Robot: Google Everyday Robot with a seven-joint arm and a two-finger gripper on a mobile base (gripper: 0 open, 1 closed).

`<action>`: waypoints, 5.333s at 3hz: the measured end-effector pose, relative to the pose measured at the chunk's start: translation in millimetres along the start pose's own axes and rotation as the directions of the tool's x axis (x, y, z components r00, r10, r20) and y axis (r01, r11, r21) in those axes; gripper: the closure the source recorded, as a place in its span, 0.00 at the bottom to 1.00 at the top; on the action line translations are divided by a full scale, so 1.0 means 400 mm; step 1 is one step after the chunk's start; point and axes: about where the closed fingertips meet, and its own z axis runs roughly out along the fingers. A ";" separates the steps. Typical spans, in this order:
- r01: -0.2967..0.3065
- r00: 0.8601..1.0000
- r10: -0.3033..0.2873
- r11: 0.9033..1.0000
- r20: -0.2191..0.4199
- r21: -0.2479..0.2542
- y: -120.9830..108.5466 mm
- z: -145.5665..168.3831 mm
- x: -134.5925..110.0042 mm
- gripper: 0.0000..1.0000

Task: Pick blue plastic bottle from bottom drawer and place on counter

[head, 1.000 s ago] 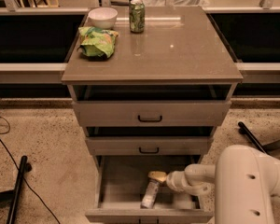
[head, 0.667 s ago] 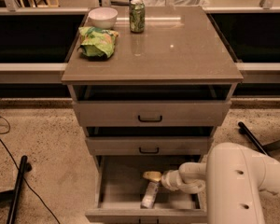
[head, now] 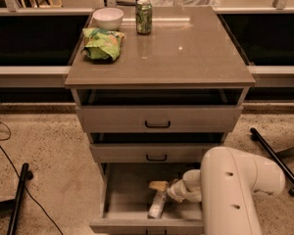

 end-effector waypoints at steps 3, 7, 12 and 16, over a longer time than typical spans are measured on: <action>-0.054 0.998 0.054 0.998 -0.015 0.032 -0.038 0.023 0.013 0.18; -0.057 0.993 0.062 0.997 -0.101 0.048 -0.052 0.067 0.019 0.39; 0.238 0.967 -0.190 0.910 0.168 -0.341 0.088 -0.151 0.031 0.78; 0.681 0.697 -0.519 0.696 0.495 -0.229 0.268 -0.410 0.108 1.00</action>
Offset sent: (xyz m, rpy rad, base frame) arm -0.0064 -0.0119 -0.0206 -0.0172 0.0665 -0.0592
